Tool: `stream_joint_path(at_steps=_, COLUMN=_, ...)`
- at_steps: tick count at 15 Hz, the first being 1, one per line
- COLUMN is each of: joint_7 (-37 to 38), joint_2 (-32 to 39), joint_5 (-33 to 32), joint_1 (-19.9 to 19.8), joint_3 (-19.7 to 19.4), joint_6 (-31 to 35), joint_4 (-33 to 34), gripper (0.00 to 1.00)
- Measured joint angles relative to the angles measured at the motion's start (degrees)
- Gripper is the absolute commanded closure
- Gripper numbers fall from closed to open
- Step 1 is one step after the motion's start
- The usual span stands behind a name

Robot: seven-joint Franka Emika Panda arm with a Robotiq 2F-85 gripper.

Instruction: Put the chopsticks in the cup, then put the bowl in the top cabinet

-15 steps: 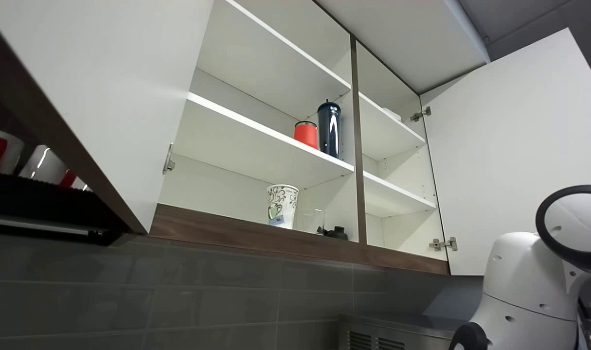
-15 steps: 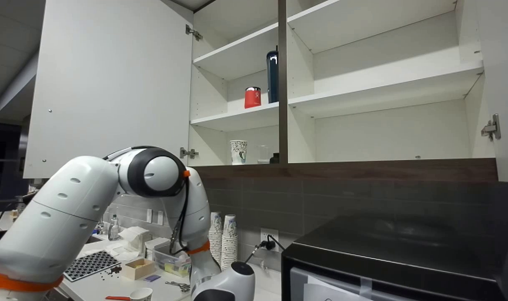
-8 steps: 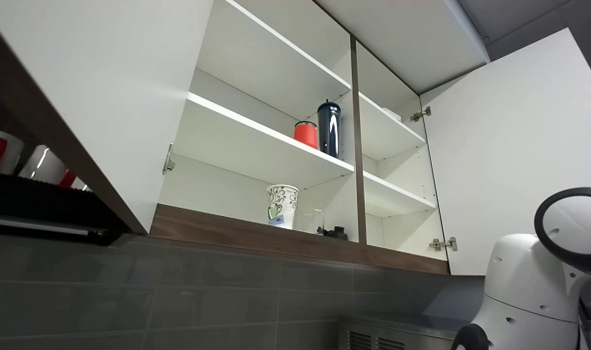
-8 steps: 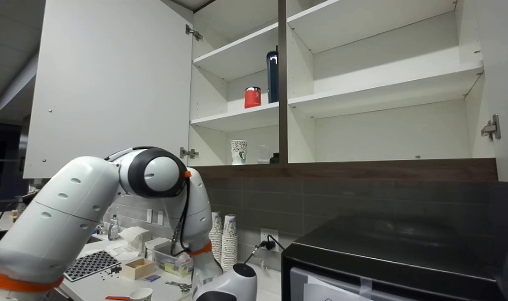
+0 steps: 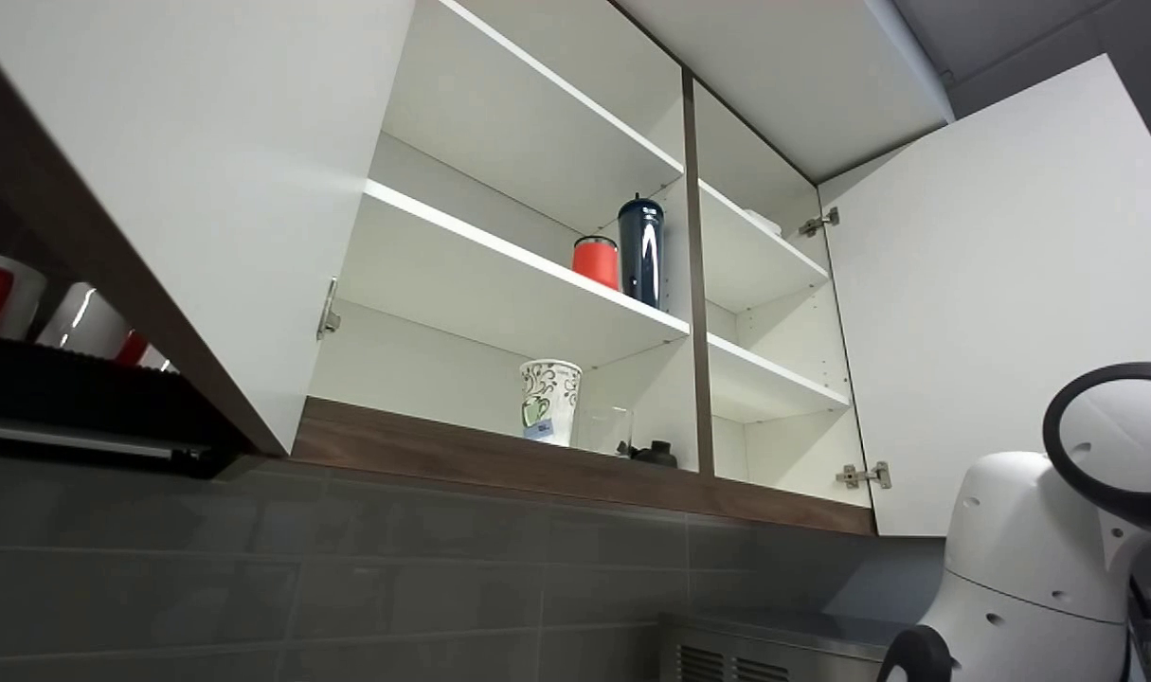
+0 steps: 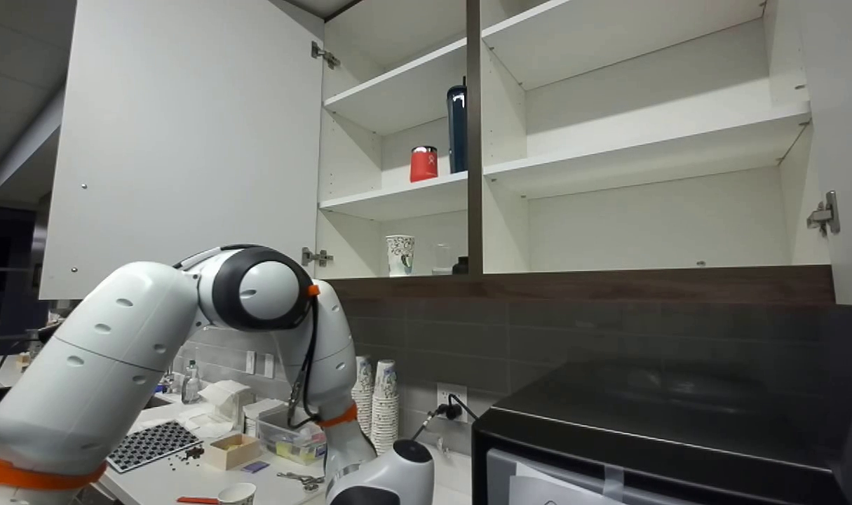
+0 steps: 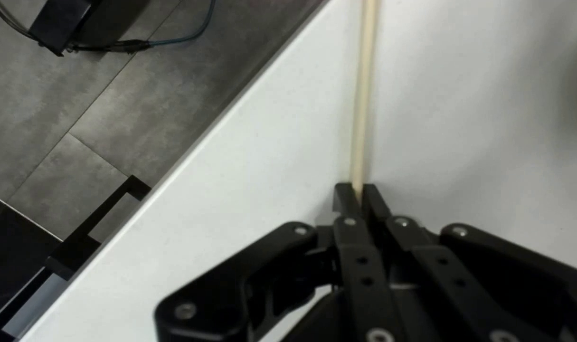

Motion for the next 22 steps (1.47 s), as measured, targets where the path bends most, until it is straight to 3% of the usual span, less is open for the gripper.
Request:
stream_joint_path(at_steps=5, joint_7=0.1, joint_2=-0.01, joint_5=0.01, joint_1=-0.56, joint_3=-0.33, joint_6=-3.19, joint_4=0.78, gripper=0.98)
stream_joint_path(at_steps=14, joint_7=0.08, joint_2=-2.9, joint_5=1.13, joint_1=-1.71, joint_3=-2.82, joint_6=-18.51, joint_4=0.98, gripper=0.98)
stream_joint_path(at_steps=22, joint_7=-3.72, joint_2=-10.08, joint_5=4.53, joint_1=-0.76, joint_3=-2.54, joint_6=-20.25, joint_4=-2.57, gripper=0.98)
